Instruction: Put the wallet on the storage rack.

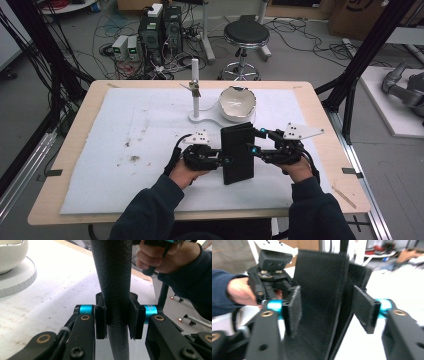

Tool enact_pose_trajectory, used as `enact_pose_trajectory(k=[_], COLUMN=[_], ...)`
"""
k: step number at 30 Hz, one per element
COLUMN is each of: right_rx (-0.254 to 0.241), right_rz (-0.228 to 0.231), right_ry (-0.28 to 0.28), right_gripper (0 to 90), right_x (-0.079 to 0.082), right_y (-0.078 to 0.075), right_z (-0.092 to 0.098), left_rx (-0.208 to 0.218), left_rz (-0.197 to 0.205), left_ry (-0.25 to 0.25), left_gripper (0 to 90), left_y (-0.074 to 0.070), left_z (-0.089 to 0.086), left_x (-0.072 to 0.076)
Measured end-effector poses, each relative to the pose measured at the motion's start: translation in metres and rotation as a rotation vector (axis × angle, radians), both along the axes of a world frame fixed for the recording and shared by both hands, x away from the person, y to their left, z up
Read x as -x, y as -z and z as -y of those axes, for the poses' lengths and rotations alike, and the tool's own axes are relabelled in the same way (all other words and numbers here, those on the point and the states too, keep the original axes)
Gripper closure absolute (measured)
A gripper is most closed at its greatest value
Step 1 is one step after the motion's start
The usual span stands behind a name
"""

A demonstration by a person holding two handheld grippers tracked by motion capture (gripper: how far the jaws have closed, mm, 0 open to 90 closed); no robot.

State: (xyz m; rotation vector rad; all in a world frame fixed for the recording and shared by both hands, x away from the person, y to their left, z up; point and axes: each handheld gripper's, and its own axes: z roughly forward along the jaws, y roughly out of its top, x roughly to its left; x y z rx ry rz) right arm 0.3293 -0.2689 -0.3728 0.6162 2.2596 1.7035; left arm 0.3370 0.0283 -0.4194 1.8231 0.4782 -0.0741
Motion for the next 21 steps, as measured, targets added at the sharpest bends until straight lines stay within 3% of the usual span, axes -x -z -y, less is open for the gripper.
enact_pose_trajectory(k=[3,4,10,13,16,21], right_rx=[0.010,0.006,0.012,0.019,-0.010,-0.009], right_rz=[0.042,0.036,-0.013,-0.015,-0.031,-0.028], right_ry=[0.023,0.018,-0.097,-0.139,-0.168,-0.216], right_gripper=[31.6,31.0,29.6,39.0,54.0,61.6], right_x=[-0.005,-0.006,-0.016,-0.017,-0.018,-0.014], right_y=[-0.008,-0.011,-0.019,-0.021,-0.023,-0.025], right_z=[0.000,-0.001,-0.014,-0.018,-0.013,-0.010], left_rx=[-0.011,-0.013,-0.035,-0.051,-0.050,-0.061], left_rz=[0.034,0.039,0.071,0.085,0.096,0.103], left_ry=[0.028,0.039,0.078,0.065,0.040,0.021], left_gripper=[72.0,72.0,72.0,71.9,71.3,68.8], left_y=[-0.003,-0.004,-0.010,-0.012,-0.013,-0.013], left_z=[-0.001,-0.001,-0.004,-0.007,-0.012,-0.014], left_x=[0.002,0.003,0.004,0.003,0.002,0.001])
